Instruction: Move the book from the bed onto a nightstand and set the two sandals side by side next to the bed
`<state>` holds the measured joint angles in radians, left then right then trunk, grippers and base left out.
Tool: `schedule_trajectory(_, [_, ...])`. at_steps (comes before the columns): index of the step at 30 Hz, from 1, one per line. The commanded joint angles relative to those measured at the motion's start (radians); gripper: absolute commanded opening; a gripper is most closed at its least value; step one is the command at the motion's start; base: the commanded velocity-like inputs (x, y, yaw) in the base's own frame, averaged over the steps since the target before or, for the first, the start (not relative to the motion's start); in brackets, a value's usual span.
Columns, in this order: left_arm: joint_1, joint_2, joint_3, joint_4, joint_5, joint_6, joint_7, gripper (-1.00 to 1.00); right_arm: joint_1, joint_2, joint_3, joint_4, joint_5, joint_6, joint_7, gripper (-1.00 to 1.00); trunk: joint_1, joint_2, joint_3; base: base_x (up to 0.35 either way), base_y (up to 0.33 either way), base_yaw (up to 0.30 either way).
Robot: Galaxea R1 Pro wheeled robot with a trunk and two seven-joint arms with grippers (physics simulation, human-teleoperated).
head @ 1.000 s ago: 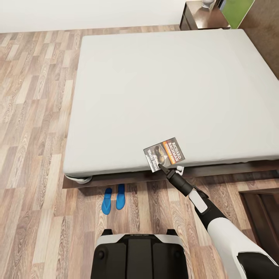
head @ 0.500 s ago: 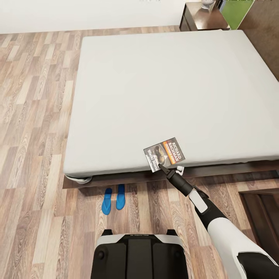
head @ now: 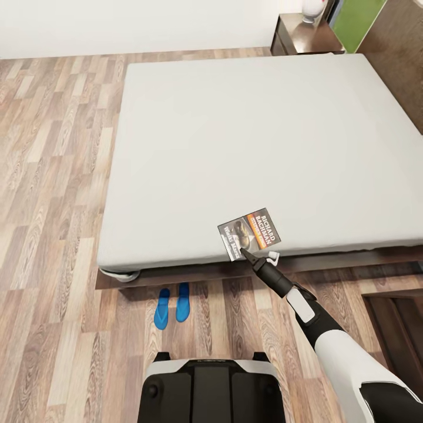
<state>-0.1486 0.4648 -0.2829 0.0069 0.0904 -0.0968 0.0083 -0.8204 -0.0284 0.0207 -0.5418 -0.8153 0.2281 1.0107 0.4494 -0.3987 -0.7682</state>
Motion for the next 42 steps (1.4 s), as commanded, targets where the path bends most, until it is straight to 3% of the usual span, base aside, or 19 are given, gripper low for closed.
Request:
schedule_trajectory(1, [0.000,0.000,-0.009,0.001,0.009,-0.003,0.001,1.00,0.000,-0.001,0.002,0.000,-0.010,0.010,0.001,-1.00,0.001,-0.001,0.001,0.000,0.000,0.000])
schedule_trajectory(42, [0.000,0.000,-0.010,0.001,0.009,0.016,0.051,1.00,0.000,-0.021,-0.010,-0.001,-0.011,0.009,0.006,-1.00,0.001,-0.001,0.066,0.000,0.000,0.000])
